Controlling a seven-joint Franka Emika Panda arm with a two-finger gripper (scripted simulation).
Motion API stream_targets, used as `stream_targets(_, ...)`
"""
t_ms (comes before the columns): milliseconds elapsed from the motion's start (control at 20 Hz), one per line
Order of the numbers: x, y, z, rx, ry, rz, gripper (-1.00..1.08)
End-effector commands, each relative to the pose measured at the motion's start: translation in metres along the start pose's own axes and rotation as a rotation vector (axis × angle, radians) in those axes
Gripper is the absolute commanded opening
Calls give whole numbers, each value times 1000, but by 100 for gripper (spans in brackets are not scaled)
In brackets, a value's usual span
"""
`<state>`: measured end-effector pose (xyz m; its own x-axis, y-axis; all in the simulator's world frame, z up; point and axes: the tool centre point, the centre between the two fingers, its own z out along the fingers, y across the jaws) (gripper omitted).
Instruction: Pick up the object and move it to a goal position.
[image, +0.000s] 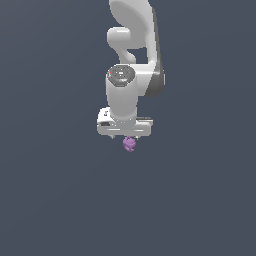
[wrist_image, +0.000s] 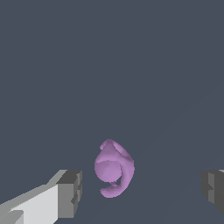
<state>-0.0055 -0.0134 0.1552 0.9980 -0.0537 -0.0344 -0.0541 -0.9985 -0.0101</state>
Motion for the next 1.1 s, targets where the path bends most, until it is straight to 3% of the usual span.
stream_targets(0,0,0,0,0,0,0,100)
stream_targets(450,2,32,-7,-31,-2,11,100)
stream_targets(1050,-2,24,1,-26,3,78,100)
